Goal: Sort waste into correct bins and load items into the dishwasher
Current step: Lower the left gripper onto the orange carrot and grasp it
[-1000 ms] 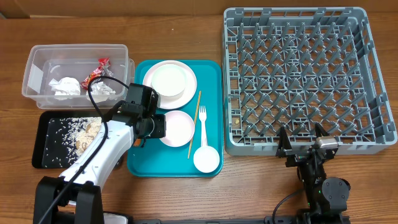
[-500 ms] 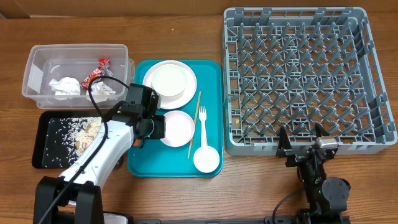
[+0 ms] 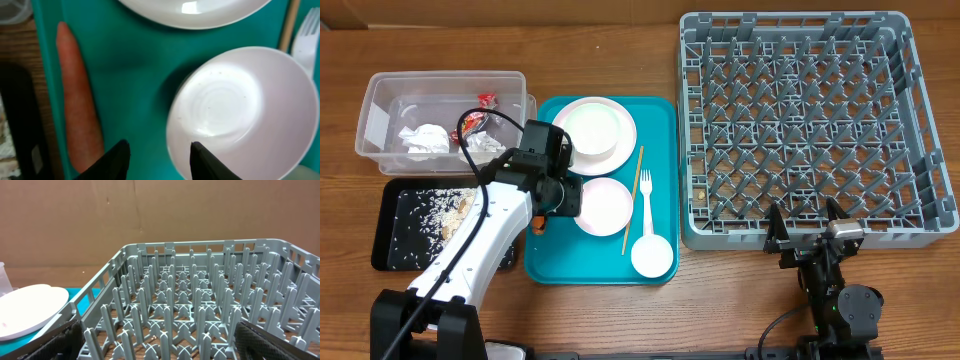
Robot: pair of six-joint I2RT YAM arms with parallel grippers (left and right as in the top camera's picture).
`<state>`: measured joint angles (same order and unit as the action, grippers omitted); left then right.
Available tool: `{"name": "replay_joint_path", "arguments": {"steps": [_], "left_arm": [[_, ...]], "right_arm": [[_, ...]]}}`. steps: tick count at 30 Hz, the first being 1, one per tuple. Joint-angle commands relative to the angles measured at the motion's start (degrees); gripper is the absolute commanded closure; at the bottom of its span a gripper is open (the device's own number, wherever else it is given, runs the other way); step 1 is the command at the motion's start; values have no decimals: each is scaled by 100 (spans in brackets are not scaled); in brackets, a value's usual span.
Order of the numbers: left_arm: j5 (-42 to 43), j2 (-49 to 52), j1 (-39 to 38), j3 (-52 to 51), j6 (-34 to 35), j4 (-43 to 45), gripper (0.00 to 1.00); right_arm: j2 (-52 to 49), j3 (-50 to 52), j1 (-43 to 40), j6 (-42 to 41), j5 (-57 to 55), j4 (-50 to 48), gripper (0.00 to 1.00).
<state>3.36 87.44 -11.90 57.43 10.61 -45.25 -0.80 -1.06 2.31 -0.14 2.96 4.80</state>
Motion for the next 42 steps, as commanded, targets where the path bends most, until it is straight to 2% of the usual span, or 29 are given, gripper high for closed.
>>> {"name": "replay_joint_path", "arguments": {"steps": [1, 11, 16, 19, 22, 32, 42], "left_arm": [[-809, 13, 31, 120, 83, -179, 61], [-1001, 22, 37, 118, 79, -229, 49], [-1003, 22, 37, 96, -33, -76, 50], [-1054, 22, 37, -9, -33, 162, 59], [-1088, 22, 37, -146, -31, 376, 62], [-1342, 31, 90, -334, -31, 612, 52], [-1342, 33, 111, -533, -7, 846, 51]], "right_arm": [[52, 59, 26, 17, -31, -15, 0], [52, 59, 26, 17, -31, -15, 0], [52, 59, 26, 17, -31, -15, 0], [52, 59, 26, 17, -31, -15, 0], [52, 59, 26, 17, -31, -15, 0], [52, 59, 26, 17, -31, -15, 0], [52, 59, 26, 17, -31, -15, 0]]}}
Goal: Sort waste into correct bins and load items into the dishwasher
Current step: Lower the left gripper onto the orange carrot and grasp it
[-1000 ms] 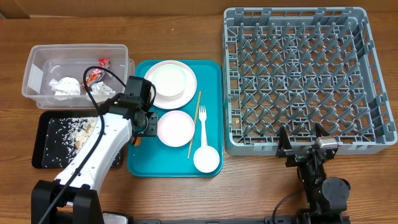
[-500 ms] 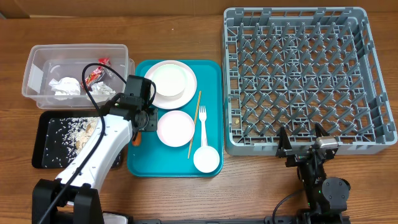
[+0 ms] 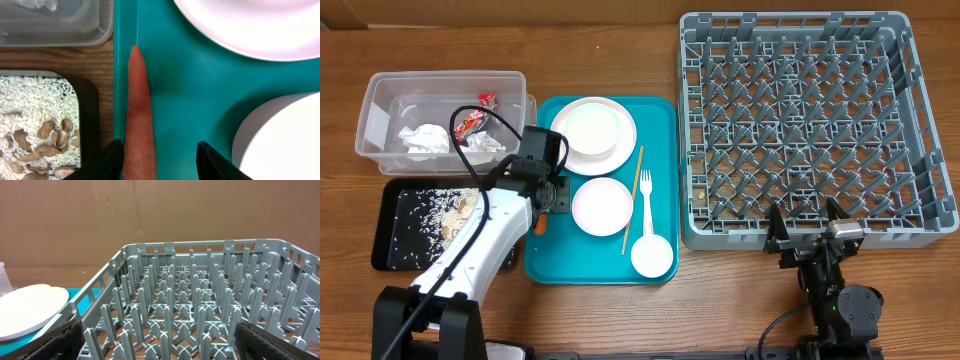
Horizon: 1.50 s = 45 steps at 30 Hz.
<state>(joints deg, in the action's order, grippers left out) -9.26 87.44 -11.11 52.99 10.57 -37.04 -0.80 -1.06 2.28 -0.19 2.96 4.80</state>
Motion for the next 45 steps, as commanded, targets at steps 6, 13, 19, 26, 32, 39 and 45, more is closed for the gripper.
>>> {"name": "replay_joint_path", "arguments": {"steps": [6, 13, 19, 26, 32, 39, 45], "left_arm": [[-125, 33, 33, -90, -2, 52, 51], [-125, 44, 33, -90, -2, 94, 51], [-127, 262, 33, -90, -4, 92, 51], [-168, 807, 33, -90, -2, 111, 55], [-175, 1130, 33, -90, -4, 111, 56], [-168, 1191, 33, -90, -2, 111, 56], [-160, 1189, 33, -90, -2, 105, 67]], "right_arm": [[52, 59, 28, 22, -31, -15, 0], [52, 59, 28, 22, -31, -15, 0], [52, 59, 28, 22, -31, -15, 0], [52, 59, 28, 22, -31, -15, 0], [52, 59, 28, 22, -31, -15, 0], [52, 59, 28, 22, -31, -15, 0], [52, 59, 28, 22, -31, -15, 0]]}}
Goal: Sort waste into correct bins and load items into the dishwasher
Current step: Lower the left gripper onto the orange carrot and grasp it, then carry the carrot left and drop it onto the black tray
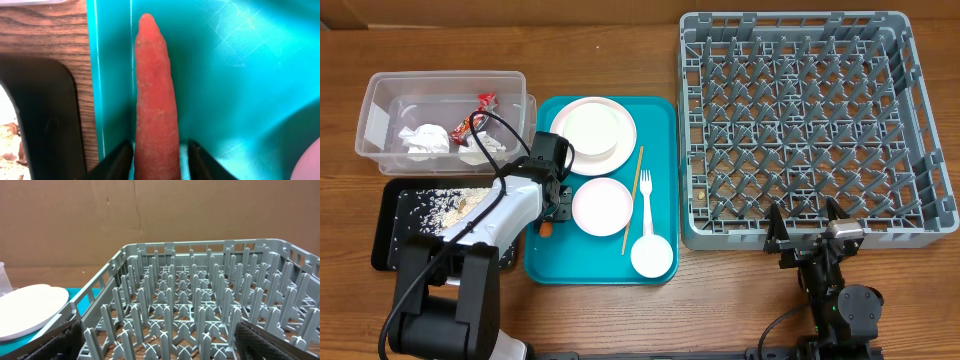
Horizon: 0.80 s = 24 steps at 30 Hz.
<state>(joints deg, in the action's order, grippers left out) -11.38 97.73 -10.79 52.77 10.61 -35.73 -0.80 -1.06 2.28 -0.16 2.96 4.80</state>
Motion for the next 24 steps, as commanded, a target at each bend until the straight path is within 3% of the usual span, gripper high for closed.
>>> {"name": "replay_joint_path", "arguments": {"steps": [1, 10, 17, 24], "left_arm": [[50, 160, 0, -68, -7, -31, 69], [87, 157, -2, -13, -7, -61, 89], [66, 157, -2, 527, 114, -531, 89], [72, 149, -2, 1388, 380, -1320, 95]], "right_arm": [[52, 59, 28, 20, -31, -15, 0], [52, 59, 28, 20, -31, -15, 0], [52, 59, 28, 20, -31, -15, 0], [52, 59, 28, 20, -31, -15, 0]]}}
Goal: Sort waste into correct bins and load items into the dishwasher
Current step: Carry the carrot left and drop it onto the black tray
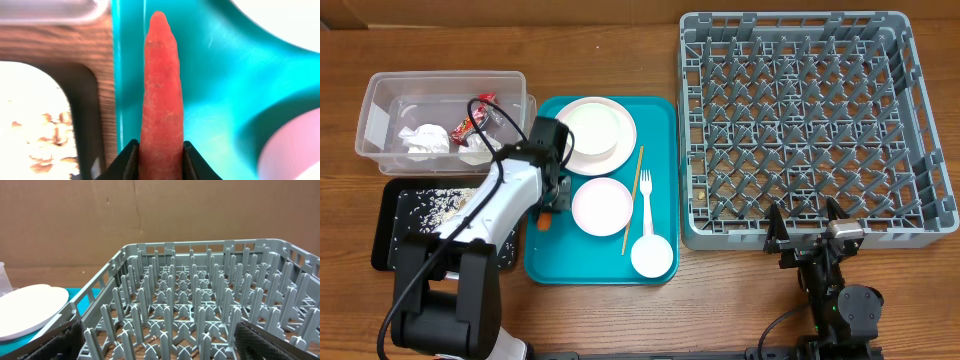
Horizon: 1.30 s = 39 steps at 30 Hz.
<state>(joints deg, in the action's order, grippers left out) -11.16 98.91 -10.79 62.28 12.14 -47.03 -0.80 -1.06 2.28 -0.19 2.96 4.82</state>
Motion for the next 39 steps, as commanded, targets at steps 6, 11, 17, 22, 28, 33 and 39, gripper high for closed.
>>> {"name": "replay_joint_path", "arguments": {"steps": [6, 11, 17, 22, 28, 33, 39], "left_arm": [[44, 26, 0, 1121, 546, -931, 96], [66, -142, 0, 1530, 988, -1327, 96], [42, -743, 9, 1602, 1362, -1403, 96], [0, -1327, 269, 1602, 1429, -1530, 96], [7, -1663, 1154, 1600, 1429, -1906, 96], [9, -1663, 1947, 1552, 1499, -2092, 95], [24, -1663, 2638, 1401, 1834, -2166, 96]], "right_arm": [[52, 59, 28, 22, -31, -17, 0], [52, 59, 28, 22, -31, -17, 0], [52, 59, 28, 22, -31, -17, 0], [52, 59, 28, 22, -31, -17, 0], [52, 59, 28, 22, -31, -17, 0], [52, 59, 28, 22, -31, -17, 0], [52, 59, 28, 22, -31, -17, 0]]}}
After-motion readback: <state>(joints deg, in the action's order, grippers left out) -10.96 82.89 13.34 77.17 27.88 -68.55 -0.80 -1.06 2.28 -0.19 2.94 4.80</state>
